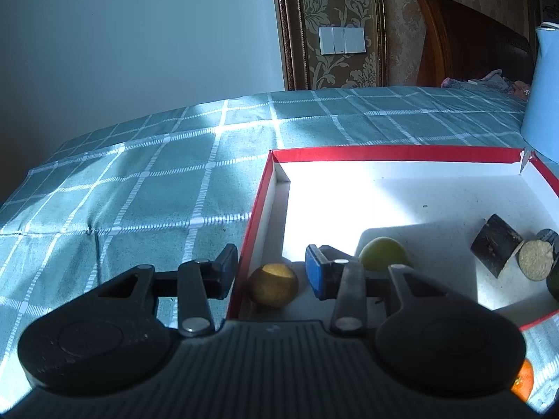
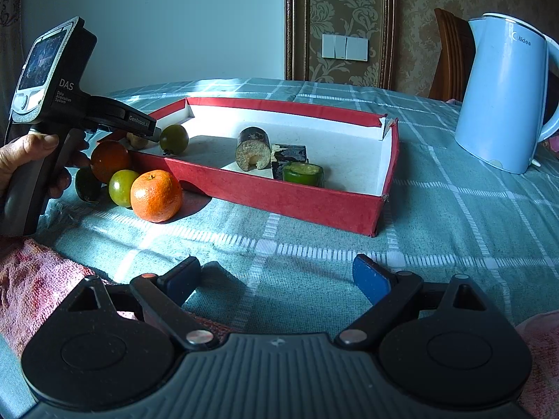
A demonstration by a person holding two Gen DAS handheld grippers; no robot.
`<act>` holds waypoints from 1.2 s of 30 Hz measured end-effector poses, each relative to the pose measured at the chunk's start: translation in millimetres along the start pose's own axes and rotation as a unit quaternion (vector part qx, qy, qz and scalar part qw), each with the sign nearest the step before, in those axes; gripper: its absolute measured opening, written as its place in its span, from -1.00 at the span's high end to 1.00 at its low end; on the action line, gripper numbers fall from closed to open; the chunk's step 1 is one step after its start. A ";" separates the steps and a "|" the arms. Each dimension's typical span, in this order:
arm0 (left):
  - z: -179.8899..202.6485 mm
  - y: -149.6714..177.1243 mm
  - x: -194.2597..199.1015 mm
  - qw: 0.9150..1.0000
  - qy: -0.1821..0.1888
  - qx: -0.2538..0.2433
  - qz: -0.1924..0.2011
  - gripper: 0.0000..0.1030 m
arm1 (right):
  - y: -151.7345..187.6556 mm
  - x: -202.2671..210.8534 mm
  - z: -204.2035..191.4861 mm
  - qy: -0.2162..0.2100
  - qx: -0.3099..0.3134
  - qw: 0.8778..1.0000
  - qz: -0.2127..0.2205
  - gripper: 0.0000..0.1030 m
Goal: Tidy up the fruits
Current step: 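Lower the longan into the box and open the left tool, then withdraw the left tool back beside the fruits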
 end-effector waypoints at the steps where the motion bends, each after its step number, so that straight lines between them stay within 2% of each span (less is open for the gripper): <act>1: -0.5 -0.8 3.6 1.000 -0.002 -0.001 0.006 0.07 | 0.0 0.0 0.1 0.000 0.000 1.000 0.000 -0.83; 3: -3.6 -3.6 12.6 1.000 -0.007 0.002 0.019 -0.24 | 0.1 0.1 0.0 0.000 0.000 1.000 0.000 -0.83; 4: -5.5 -5.4 18.3 1.000 -0.011 0.002 0.027 -0.31 | 0.1 0.1 0.1 0.000 0.000 1.000 0.000 -0.83; 5: -7.6 -6.7 24.2 0.999 -0.014 0.002 0.034 -0.45 | 0.2 0.2 0.1 0.000 0.000 1.000 0.000 -0.83; 8: -15.0 -10.2 48.6 0.998 -0.019 0.011 0.056 -0.62 | 0.2 0.1 0.2 0.001 0.000 1.000 0.000 -0.84; 12: -25.2 -8.0 82.7 0.996 -0.016 0.026 0.083 -0.86 | 0.9 -0.7 0.9 0.008 0.000 1.000 -0.006 -0.94; 15: -33.6 4.7 98.1 0.996 -0.020 0.033 0.081 -0.86 | 1.0 -1.0 1.5 0.011 -0.001 1.000 -0.008 -0.97; 21: -54.6 39.5 112.8 0.996 -0.024 0.077 0.050 -0.86 | 1.4 -0.2 1.3 0.013 0.000 1.000 -0.008 -0.98; 29: -58.8 65.9 113.0 0.997 -0.035 0.061 0.034 -0.87 | 1.4 -0.3 2.2 0.013 -0.001 1.000 -0.009 -0.99; 32: -62.3 71.3 109.4 0.996 -0.035 0.071 0.032 -0.95 | 1.5 -0.2 2.3 0.013 -0.002 1.000 -0.009 -0.99; 36: -64.7 73.3 111.1 0.996 -0.032 0.074 0.029 -0.95 | 1.3 0.8 1.1 0.016 0.002 1.000 -0.008 -0.99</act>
Point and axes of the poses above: each gripper's, at about its wrist camera, not at the fingertips, and x roughly against the way its jaws point, z to its right, y to its underside, the point moved 9 cm from there along -x, roughly the way its jaws point, and after that the axes turned 15 degrees about x, right-handed, at the moved point
